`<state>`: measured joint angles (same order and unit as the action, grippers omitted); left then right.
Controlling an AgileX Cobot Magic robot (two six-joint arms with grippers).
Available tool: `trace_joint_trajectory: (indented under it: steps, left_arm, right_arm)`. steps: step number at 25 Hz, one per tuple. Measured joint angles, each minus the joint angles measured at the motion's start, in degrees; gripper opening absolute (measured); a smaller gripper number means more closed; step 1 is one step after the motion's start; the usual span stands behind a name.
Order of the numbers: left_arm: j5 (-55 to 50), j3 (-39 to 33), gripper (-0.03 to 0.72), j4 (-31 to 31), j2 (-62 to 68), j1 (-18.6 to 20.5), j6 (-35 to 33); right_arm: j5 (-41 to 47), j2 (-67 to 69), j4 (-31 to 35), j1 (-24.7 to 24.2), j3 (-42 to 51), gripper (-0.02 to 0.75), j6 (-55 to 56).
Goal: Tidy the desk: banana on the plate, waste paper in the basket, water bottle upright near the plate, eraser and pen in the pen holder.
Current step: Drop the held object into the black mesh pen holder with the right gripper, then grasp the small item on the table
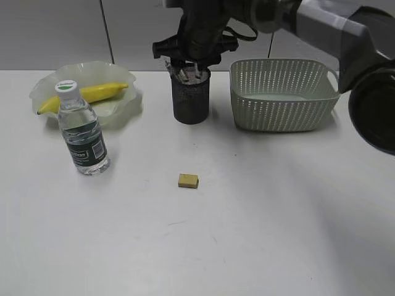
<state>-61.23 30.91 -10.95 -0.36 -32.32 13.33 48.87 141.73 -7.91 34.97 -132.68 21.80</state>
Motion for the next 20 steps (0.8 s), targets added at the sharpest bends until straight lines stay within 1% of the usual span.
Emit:
trace_joint_trajectory:
  steps: [2,5,8,10,15,18,20]
  left_arm:
    - [0.00,0.00,0.314,0.00,0.00,0.00,0.00]
    - [0.00,0.00,0.313,0.00,0.00,0.00,0.00]
    - [0.00,0.00,0.313,0.00,0.00,0.00,0.00]
    - [0.00,0.00,0.313,0.00,0.00,0.00,0.00]
    - [0.00,0.00,0.313,0.00,0.00,0.00,0.00]
    - [0.00,0.00,0.313,0.00,0.00,0.00,0.00]
    - [0.00,0.00,0.313,0.00,0.06,0.00,0.00]
  right_arm:
    - [1.73,-0.91,0.00,0.00,0.00,0.428,0.00]
    - [7.72,-3.53,0.00,0.00,0.00,0.429,-0.97]
    - [16.07,-6.50,0.00,0.00,0.00,0.432,-5.18]
    - [19.35,-8.32,0.00,0.00,0.00,0.432,-8.28]
    - [20.45,-14.78,3.60,0.67,0.00,0.430,-12.49]
    - [20.48,-20.81,3.91,1.77,0.42,0.430,-13.28]
    - [20.48,-25.02,4.06,2.45,2.30,0.430,-13.51]
